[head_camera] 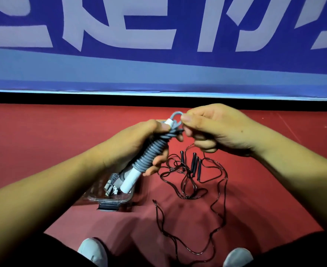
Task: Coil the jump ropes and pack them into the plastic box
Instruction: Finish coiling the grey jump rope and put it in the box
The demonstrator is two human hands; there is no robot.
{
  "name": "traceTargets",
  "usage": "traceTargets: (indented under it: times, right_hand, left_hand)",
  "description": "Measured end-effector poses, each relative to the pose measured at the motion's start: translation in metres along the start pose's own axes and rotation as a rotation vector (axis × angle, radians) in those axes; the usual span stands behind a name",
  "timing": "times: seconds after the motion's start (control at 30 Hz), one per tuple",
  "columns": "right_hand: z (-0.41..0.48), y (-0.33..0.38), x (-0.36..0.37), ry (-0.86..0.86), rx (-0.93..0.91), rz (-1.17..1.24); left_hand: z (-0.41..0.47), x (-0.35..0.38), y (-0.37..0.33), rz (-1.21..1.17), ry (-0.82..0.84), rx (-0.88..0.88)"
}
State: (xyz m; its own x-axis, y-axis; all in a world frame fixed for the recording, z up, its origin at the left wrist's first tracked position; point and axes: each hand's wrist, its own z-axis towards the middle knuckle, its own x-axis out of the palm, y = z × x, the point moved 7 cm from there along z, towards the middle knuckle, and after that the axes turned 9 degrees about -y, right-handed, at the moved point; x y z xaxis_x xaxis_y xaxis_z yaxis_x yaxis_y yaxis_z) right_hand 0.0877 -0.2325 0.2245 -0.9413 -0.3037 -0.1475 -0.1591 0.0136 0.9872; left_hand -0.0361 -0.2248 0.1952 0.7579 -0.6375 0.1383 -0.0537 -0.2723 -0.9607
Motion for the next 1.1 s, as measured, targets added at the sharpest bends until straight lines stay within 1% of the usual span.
traceTargets:
  times: [0.1, 0.13, 0.17, 0.23, 0.27, 0.3, 0.33, 0.4, 0.43, 0.5, 0.53, 0.57, 0.6, 0.63, 0.67, 0.73, 0.77, 0.8, 0.87, 0.9, 0.97, 1.0, 1.03, 1.07, 1.1]
  right_hand:
    - [0.007, -0.017, 0.003, -0.053, 0.100, 0.111]
    - [0.010, -0.020, 0.002, -0.085, 0.097, 0.057]
    - [0.011, -0.020, -0.001, -0.126, 0.050, -0.103]
    - [0.012, -0.012, -0.002, -0.187, -0.096, -0.544]
    - [0.012, -0.008, -0.001, -0.199, -0.157, -0.696]
    - [0.012, -0.005, 0.001, -0.212, -0.183, -0.758]
    - [0.011, -0.001, 0.003, -0.225, -0.203, -0.771]
    - [0.011, 0.006, 0.008, -0.234, -0.258, -0.830]
    - [0.012, 0.008, 0.012, -0.215, -0.279, -0.924]
    - [0.012, 0.006, 0.023, -0.161, -0.313, -1.235]
    - [0.011, 0.008, 0.029, -0.162, -0.385, -1.374]
    - [0.010, 0.011, 0.036, -0.176, -0.498, -1.444]
    - [0.009, 0.012, 0.042, -0.177, -0.573, -1.449]
    - [0.010, 0.010, 0.047, -0.148, -0.588, -1.421]
    - [0.012, 0.005, 0.050, -0.090, -0.564, -1.392]
    - [0.015, -0.010, 0.056, 0.062, -0.428, -1.355]
    - [0.014, -0.012, 0.060, 0.101, -0.404, -1.354]
    - [0.013, -0.011, 0.062, 0.110, -0.406, -1.348]
    - [0.013, -0.008, 0.059, 0.083, -0.354, -1.231]
    - [0.015, -0.008, 0.054, 0.054, -0.276, -1.096]
    - [0.017, -0.011, 0.041, -0.019, -0.098, -0.688]
    - [0.017, -0.014, 0.037, -0.033, -0.009, -0.450]
    - [0.017, -0.017, 0.033, -0.028, 0.068, -0.226]
    - [0.016, -0.018, 0.031, -0.017, 0.122, -0.057]
    - [0.015, -0.019, 0.028, -0.011, 0.154, 0.036]
  left_hand:
    - [0.006, -0.015, -0.002, -0.092, -0.072, 0.010]
    - [0.008, -0.020, -0.002, -0.097, -0.098, 0.006]
    - [0.009, -0.023, -0.001, -0.099, -0.112, 0.008]
    - [0.010, -0.024, 0.000, -0.130, -0.128, 0.012]
    - [0.010, -0.027, 0.001, -0.141, -0.136, 0.014]
    - [0.009, -0.029, 0.001, -0.130, -0.136, 0.038]
    - [0.008, -0.033, 0.000, -0.088, -0.150, 0.066]
    - [0.008, -0.040, -0.001, 0.001, -0.224, 0.082]
    - [0.010, -0.044, 0.001, 0.023, -0.274, 0.056]
    - [0.013, -0.049, 0.010, 0.086, -0.360, -0.026]
    - [0.014, -0.051, 0.014, 0.178, -0.388, -0.063]
    - [0.014, -0.053, 0.017, 0.308, -0.388, -0.089]
    - [0.013, -0.054, 0.018, 0.453, -0.363, -0.104]
    - [0.012, -0.055, 0.018, 0.577, -0.321, -0.104]
    - [0.012, -0.056, 0.017, 0.679, -0.277, -0.100]
    - [0.012, -0.058, 0.014, 0.904, -0.219, -0.089]
    - [0.012, -0.056, 0.013, 1.059, -0.196, -0.064]
    - [0.012, -0.053, 0.013, 1.212, -0.176, -0.018]
    - [0.014, -0.043, 0.014, 1.439, -0.181, 0.109]
    - [0.012, -0.040, 0.011, 1.515, -0.224, 0.194]
    - [0.007, -0.035, 0.000, 1.617, -0.328, 0.415]
    - [0.004, -0.032, -0.006, 1.611, -0.328, 0.545]
    - [0.002, -0.029, -0.009, 1.561, -0.291, 0.644]
    - [0.000, -0.027, -0.012, 1.497, -0.256, 0.679]
    - [-0.001, -0.027, -0.015, 1.432, -0.238, 0.674]
